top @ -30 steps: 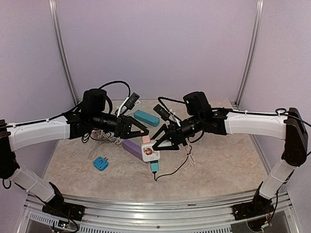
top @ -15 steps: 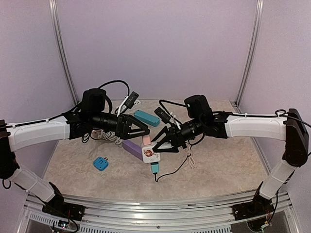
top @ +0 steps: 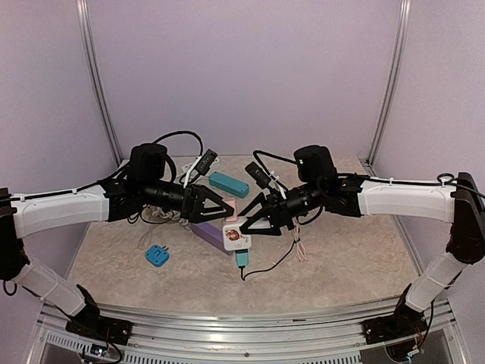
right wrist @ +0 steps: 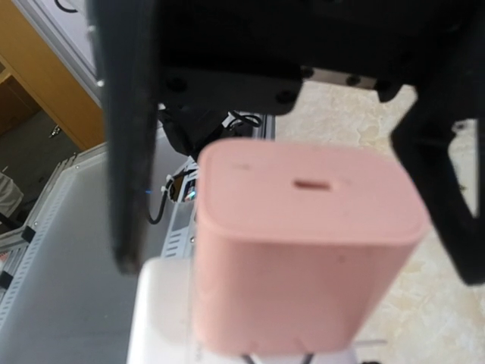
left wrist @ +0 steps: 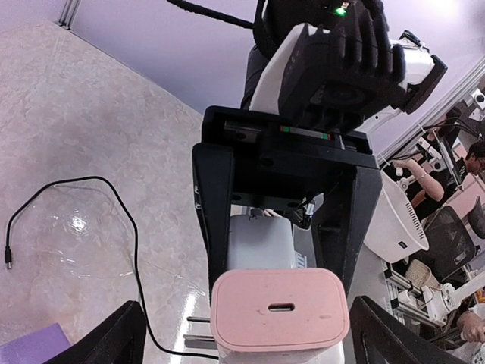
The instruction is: Pull the plug off the socket
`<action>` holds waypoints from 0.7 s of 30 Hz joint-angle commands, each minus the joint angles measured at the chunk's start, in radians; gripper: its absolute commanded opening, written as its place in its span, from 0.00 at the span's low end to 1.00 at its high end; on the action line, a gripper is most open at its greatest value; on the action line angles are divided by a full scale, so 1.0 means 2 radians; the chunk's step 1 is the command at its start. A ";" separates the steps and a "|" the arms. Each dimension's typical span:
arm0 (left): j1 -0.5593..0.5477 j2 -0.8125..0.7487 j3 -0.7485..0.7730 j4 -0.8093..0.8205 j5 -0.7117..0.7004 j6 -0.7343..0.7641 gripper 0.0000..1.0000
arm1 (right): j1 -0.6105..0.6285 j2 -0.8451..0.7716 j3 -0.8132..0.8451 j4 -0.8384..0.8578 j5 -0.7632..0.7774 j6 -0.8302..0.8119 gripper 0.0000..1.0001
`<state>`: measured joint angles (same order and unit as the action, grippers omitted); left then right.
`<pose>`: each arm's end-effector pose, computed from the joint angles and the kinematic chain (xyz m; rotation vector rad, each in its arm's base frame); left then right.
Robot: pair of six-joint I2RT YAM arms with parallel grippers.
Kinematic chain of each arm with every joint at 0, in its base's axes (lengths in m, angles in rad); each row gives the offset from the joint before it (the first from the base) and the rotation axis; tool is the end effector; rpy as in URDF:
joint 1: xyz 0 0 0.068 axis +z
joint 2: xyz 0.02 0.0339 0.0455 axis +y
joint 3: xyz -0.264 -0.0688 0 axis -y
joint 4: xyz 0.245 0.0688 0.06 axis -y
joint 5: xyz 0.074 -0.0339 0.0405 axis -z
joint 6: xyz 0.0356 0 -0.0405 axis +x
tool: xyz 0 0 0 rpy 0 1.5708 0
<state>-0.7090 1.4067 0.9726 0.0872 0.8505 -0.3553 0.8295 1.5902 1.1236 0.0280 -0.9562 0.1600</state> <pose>0.2225 -0.2261 0.2922 0.9775 1.8566 -1.4924 0.2193 0.2826 0.2807 -1.3153 1.7199 1.5584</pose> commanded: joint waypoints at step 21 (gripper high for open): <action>-0.011 0.011 0.004 0.025 0.016 -0.012 0.26 | 0.004 -0.003 0.001 0.008 0.026 0.000 0.00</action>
<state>-0.7212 1.4143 0.9726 0.1055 0.8570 -0.3626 0.8295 1.5902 1.1187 0.0238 -0.9295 0.1734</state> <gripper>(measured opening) 0.431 0.612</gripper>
